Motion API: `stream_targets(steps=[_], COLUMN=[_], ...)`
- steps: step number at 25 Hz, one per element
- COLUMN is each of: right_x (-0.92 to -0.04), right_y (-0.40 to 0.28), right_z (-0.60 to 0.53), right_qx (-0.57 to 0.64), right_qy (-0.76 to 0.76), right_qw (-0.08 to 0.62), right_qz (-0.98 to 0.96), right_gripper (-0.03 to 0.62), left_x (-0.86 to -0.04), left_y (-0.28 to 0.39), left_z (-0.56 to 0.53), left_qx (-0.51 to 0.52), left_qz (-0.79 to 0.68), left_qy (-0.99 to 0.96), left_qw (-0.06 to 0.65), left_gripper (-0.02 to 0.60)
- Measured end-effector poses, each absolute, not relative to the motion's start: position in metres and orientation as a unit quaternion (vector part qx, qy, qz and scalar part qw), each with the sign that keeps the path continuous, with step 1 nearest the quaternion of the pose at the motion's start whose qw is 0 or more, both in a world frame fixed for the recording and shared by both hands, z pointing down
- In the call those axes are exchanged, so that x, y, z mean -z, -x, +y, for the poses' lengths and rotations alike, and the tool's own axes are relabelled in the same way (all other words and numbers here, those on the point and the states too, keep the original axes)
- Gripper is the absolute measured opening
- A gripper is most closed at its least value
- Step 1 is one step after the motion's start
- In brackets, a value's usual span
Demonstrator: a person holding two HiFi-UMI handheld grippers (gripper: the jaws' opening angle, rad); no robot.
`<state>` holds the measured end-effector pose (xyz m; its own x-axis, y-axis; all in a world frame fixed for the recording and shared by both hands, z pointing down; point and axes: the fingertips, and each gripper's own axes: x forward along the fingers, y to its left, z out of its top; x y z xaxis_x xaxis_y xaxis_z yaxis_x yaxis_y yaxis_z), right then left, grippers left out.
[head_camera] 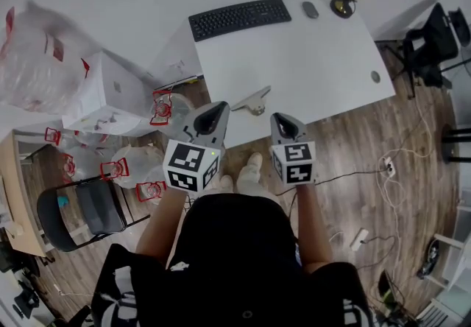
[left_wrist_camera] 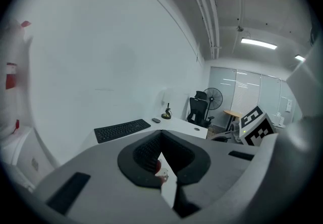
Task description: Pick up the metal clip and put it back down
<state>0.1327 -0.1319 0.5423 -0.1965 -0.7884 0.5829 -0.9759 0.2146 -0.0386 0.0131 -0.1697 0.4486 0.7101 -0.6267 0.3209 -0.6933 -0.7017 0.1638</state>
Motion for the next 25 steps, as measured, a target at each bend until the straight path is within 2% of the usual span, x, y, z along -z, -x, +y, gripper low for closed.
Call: stream_targets(steps=[10, 18, 25], right_x=[-0.630, -0.688, -0.726], right_y=[-0.130, -0.126, -0.120], right_z=[-0.148, -0.163, -0.192], right_qx=[-0.234, -0.308, -0.326], right_qy=[-0.515, -0.487, -0.486], right_qw=[0.336, 0.330, 0.329], right_qz=[-0.753, -0.747, -0.741], right_gripper=[0.040, 0.237, 0.279], left_x=[-0.482, -0.506, -0.515], left_y=[-0.017, 0.000, 0.013], left_z=[-0.183, -0.181, -0.186], left_qx=[-0.153, -0.178, -0.166], left_qz=[-0.395, -0.438, -0.479], left_qy=[-0.891, -0.862, -0.836], left_qw=[0.162, 0.182, 0.211], left_gripper=[0.020, 0.020, 0.020])
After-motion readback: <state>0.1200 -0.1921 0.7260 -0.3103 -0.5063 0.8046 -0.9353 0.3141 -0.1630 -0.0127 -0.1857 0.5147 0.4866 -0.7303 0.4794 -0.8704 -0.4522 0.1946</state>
